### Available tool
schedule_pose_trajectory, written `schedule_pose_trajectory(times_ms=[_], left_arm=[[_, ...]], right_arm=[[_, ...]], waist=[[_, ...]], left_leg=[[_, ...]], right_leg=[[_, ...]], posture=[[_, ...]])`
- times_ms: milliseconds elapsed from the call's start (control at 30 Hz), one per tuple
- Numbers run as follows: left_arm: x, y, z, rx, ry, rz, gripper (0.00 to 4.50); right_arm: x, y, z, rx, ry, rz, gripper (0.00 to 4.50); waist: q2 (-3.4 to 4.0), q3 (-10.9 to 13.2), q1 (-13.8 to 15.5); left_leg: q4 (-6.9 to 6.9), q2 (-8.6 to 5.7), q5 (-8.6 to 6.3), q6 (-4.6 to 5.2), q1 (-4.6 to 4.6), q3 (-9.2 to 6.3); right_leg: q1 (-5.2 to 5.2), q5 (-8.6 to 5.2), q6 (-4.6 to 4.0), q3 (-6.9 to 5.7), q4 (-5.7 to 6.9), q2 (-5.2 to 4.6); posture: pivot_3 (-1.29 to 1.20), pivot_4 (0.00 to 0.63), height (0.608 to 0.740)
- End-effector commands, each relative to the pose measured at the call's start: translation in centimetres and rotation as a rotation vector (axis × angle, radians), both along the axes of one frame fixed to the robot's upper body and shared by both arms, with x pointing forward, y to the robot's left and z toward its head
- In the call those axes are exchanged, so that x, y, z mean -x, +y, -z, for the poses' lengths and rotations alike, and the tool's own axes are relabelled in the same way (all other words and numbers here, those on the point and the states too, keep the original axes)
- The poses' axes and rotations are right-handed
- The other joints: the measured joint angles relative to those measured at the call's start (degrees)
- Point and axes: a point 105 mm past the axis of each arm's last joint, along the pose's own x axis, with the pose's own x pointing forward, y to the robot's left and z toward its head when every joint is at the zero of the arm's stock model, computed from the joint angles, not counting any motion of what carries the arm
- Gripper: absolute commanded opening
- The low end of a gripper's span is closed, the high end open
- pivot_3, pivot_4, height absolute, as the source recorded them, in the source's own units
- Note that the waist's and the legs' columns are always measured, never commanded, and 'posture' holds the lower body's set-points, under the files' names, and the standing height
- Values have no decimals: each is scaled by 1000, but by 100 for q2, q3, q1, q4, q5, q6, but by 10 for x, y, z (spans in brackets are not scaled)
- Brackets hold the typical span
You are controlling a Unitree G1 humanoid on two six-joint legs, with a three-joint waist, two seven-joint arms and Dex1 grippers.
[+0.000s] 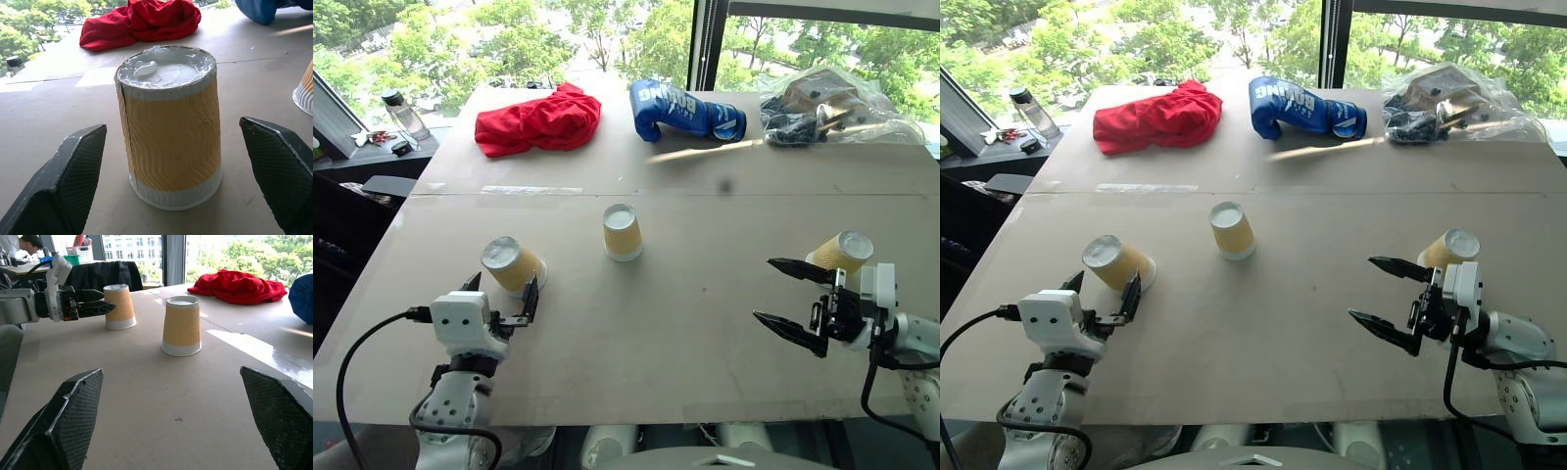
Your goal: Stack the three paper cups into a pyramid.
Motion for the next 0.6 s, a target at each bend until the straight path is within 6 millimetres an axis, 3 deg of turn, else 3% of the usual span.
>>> schedule_pose_trajectory(times_ms=[33, 600], left_arm=[[-6, 0, -7, -17, -22, 1, 4500], [-21, 3, -27, -55, -58, -2, 4500]], right_arm=[[2, 1, -9, -12, -31, -17, 4424], [2, 4, -8, -32, -27, 8, 4424]], waist=[[0, 0, -2], [1, -1, -8]], left_leg=[[1, 0, 0, 0, 0, 0], [4, 1, 0, -1, 0, -6]], right_leg=[[0, 0, 0, 0, 0, 0], [0, 2, -3, -1, 3, -7]], posture=[[0, 150, 740], [0, 150, 740]])
